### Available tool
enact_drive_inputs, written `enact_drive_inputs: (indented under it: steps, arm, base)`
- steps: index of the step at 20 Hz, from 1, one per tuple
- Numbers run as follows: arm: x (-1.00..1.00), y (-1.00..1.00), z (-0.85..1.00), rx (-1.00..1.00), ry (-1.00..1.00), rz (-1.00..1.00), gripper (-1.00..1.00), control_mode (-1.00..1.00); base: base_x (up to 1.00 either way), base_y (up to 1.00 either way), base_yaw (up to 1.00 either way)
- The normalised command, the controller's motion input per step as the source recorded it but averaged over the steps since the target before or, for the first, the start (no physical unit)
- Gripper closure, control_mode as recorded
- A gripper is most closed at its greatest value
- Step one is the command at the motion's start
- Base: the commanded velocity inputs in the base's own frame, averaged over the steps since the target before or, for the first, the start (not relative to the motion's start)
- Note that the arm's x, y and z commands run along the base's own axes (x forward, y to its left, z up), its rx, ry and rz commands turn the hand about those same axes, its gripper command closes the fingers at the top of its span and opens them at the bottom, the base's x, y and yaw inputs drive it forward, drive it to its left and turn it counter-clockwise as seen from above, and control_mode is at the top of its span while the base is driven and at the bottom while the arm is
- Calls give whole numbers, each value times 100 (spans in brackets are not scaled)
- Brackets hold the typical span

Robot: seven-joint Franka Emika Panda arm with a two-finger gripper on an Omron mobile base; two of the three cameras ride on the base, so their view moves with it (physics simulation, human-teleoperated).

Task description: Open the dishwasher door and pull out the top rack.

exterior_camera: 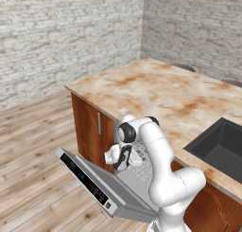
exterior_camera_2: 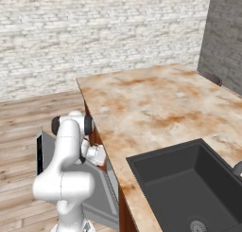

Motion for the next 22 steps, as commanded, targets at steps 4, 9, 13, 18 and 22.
enact_drive_inputs:
  steps: [4,9,13,18,22]
  arm:
    - [9,-21,0,-5,-15,-3,-100,-100]
    - [24,-14,0,-1,-5,-3,-100,-100]
    - [21,-19,-8,0,0,-4,-100,-100]
    - [6,-15,-22,0,1,-4,-100,-100]
    - [2,-18,-18,0,0,-2,-100,-100]
  base:
    - [0,0,0]
    - [0,0,0]
    - [0,0,0]
    - [0,0,0]
    - [0,0,0]
